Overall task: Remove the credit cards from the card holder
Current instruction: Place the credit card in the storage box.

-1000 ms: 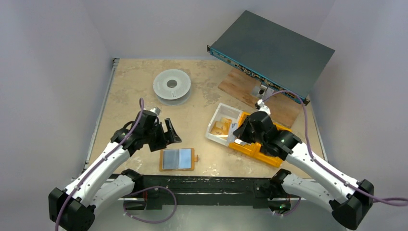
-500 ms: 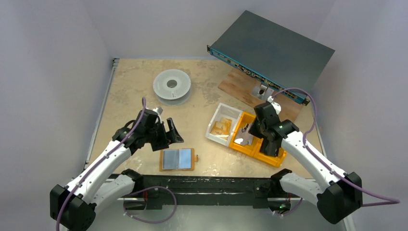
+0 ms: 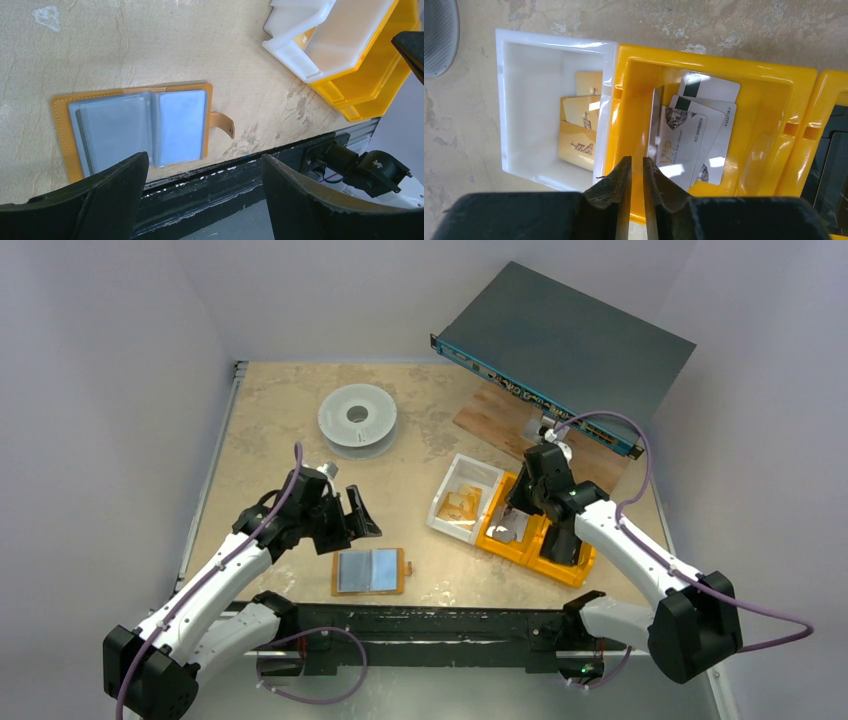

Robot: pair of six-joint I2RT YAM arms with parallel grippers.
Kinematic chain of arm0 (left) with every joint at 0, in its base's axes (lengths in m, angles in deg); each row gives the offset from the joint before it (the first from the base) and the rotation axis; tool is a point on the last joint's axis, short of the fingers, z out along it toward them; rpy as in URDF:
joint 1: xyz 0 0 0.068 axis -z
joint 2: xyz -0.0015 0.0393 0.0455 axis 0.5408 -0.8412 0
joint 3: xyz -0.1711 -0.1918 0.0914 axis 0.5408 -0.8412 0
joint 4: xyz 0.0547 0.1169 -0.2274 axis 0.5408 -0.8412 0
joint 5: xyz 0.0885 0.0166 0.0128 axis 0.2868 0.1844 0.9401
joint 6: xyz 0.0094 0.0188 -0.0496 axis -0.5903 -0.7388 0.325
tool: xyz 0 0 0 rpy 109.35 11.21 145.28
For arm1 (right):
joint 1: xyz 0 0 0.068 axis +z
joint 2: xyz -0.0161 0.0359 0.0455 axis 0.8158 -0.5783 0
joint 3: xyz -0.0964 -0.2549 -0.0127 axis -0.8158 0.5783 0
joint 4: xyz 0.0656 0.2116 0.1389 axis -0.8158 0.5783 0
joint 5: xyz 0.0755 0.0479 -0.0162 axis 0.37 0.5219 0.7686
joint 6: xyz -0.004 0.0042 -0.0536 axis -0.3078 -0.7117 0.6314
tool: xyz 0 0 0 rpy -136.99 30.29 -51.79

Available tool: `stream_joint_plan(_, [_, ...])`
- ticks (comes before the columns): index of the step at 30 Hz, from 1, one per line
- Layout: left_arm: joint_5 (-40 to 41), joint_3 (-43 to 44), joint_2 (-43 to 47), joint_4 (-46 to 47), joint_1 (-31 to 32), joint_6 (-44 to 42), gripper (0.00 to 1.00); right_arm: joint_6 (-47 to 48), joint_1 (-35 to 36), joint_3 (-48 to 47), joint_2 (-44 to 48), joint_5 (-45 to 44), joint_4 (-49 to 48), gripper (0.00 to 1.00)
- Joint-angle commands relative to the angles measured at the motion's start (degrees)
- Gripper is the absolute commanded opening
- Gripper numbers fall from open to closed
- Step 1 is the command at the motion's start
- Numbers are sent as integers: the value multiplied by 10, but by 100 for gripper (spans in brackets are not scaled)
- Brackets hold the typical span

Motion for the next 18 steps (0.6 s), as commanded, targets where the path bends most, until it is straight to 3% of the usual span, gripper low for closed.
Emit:
stream_joint_plan(1, [-2,16,6,3,1,-14,83,12,-6,12,1,13,-21,17])
stream_joint_plan(7, [1,17,7,0,1,-14,83,14,-6,6,27,12,-6,32])
stream_joint_plan(12, [6,14,5,0,1,-12,83,31,-5,-9,44,2,15,35])
stream_joint_plan(18, [55,2,12,-17,1,13,82,28,12,8,61,58,-10,40])
